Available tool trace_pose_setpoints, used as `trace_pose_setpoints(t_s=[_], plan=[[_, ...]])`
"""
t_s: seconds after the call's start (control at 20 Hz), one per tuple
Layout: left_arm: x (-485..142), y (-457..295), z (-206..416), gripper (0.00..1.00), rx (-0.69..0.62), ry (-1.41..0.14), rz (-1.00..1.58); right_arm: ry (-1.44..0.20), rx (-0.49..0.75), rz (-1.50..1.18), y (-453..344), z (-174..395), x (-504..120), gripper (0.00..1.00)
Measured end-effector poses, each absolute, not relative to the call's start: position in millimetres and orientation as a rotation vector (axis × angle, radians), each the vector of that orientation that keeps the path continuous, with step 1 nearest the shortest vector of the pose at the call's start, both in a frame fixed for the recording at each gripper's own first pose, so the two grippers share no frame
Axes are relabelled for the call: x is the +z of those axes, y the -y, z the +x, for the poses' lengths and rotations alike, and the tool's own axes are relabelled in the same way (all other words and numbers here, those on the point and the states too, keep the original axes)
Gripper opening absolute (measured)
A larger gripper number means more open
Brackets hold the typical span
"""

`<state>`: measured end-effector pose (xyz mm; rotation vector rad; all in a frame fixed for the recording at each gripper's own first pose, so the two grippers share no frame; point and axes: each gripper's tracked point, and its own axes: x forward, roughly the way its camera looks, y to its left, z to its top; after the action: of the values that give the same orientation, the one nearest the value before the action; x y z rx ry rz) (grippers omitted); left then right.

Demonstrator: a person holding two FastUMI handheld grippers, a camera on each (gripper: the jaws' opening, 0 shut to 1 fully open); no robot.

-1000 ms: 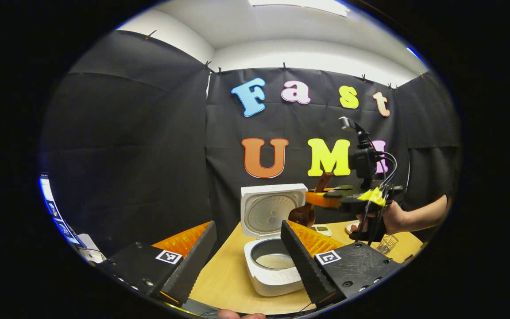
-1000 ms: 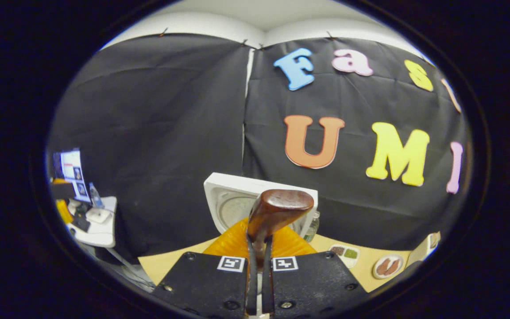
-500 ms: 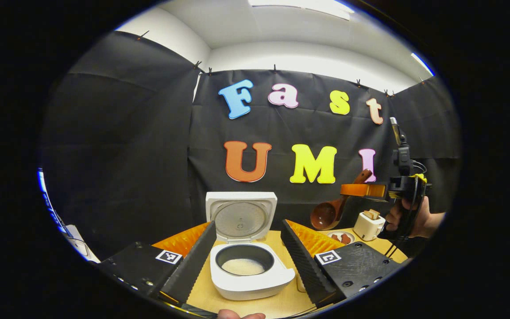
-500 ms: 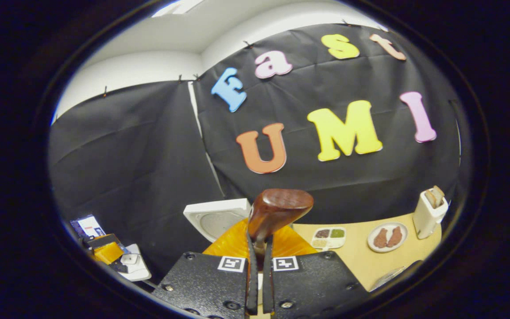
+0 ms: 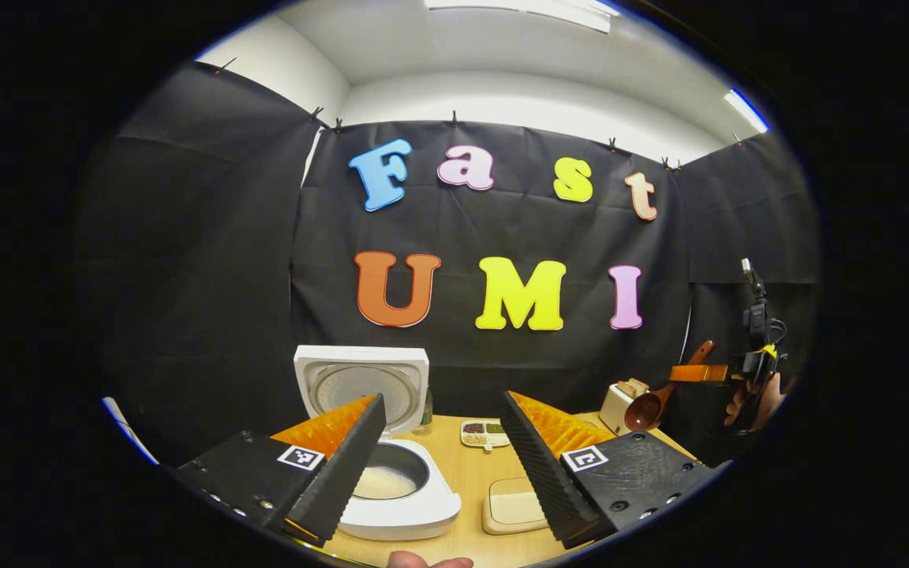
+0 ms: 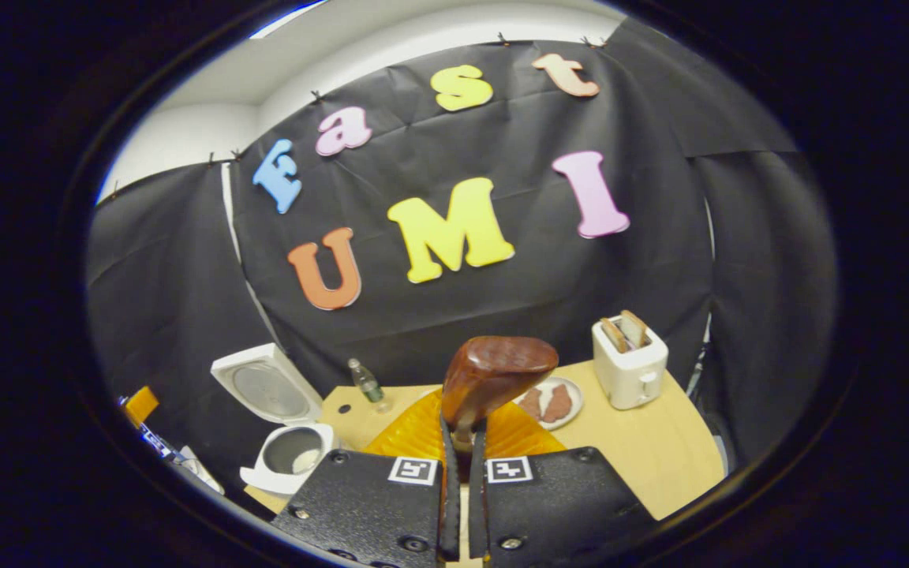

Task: Close the left gripper, press the button to open the rice cooker; take a wooden spoon from the chopstick holder with the right hand, scoop a spoonful of rice and pour it into the rice cooker, then put the wooden spoon back into the chopstick holder.

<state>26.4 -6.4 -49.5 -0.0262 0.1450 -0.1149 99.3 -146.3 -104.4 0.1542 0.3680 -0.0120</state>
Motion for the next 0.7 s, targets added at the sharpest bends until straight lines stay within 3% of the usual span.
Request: trace_pose_setpoints(t_s=[0.25,0.7], plan=[[-59,30,33,0.94,-0.114,-0.182,-0.011,-0.469,-0.117,0.181,211,94,-171,0.1],[-64,42,27,0.94,-0.047,-0.242,0.018,-0.626,-0.088,0.183,240,106,-285,0.1]])
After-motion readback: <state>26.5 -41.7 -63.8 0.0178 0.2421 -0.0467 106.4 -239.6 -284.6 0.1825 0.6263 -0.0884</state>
